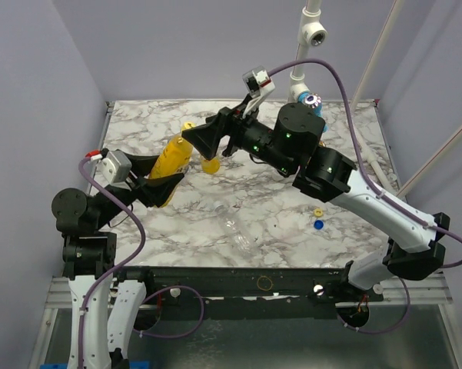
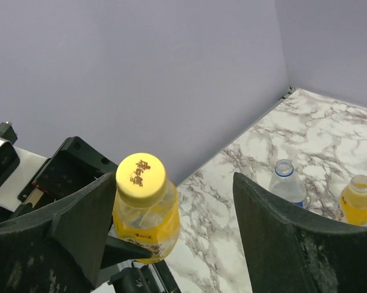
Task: Unscrew the bottle caps
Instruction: Unscrew the bottle cap from the plastic bottle.
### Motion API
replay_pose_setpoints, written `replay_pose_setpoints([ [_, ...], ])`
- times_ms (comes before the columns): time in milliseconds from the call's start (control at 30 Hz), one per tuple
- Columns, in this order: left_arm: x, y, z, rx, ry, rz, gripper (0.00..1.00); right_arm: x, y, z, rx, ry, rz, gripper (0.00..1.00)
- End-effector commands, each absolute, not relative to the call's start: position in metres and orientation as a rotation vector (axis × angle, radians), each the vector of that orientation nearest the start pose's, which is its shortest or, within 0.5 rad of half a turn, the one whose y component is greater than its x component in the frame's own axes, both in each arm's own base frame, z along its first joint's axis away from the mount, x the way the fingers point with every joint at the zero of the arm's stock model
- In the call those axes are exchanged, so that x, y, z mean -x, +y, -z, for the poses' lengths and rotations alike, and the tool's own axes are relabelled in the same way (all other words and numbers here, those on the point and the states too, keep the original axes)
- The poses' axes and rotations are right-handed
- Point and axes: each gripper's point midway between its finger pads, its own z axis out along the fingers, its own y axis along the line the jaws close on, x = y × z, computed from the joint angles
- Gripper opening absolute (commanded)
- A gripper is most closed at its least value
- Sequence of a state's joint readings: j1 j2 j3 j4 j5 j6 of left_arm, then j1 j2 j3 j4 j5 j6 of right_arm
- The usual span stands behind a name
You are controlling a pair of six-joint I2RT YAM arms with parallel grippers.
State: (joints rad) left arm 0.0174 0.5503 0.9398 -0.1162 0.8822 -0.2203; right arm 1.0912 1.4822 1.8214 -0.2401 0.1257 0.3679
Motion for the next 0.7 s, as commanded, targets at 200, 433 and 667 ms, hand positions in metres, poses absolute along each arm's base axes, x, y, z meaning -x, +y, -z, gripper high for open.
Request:
replay_pose_setpoints([
  [200,-0.170,-0.143,-0.423,-0.637,1.232,0.756,0.11,-0.216,0.434,-0.527,0.475,1.406,-1.187,0.63],
  [433,-0.170,-0.144,-0.417,-0.655,1.239,0.765,0.09,-0.213,0.440,-0.527,0.492,1.393,-1.215,0.40],
  [667,-0.176,-0.145,-0.422,-0.599,1.267,0.820,0.88,-0.212,0.446,-0.520,0.503,1.415,-1.232,0.01],
])
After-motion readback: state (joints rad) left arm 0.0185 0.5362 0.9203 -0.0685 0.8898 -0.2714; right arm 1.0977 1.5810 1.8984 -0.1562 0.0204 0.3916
